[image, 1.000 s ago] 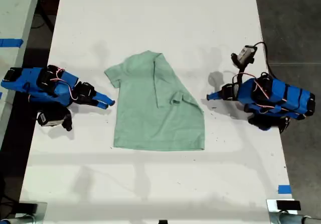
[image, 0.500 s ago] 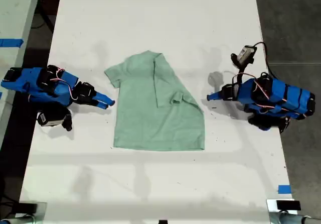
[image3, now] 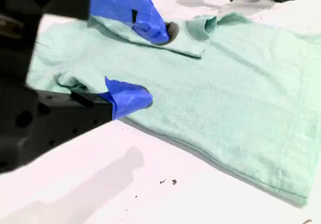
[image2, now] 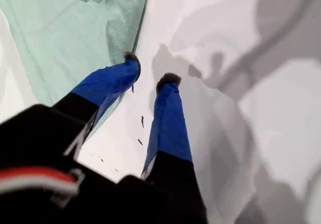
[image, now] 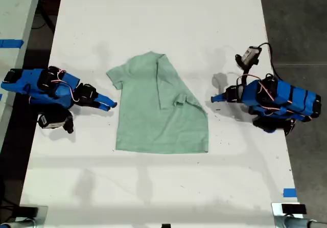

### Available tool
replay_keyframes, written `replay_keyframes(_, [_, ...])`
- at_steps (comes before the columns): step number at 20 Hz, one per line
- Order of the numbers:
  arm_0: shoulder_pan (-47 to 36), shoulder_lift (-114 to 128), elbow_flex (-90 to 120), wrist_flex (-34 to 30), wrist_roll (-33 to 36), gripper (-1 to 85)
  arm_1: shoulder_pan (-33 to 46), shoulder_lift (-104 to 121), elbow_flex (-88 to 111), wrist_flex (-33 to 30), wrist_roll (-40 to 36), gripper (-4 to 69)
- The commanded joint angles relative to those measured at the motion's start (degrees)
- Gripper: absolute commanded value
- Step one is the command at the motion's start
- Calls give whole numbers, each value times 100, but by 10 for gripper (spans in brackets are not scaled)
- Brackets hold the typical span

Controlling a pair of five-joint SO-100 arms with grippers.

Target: Fold t shirt

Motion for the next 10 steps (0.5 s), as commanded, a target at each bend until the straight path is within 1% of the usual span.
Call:
replay_keyframes(1, [18,35,246,18,26,168,-53,62,387,9,-70,101])
replay_keyframes(10, [18,35,246,18,26,168,-62,62,387,9,-97,98])
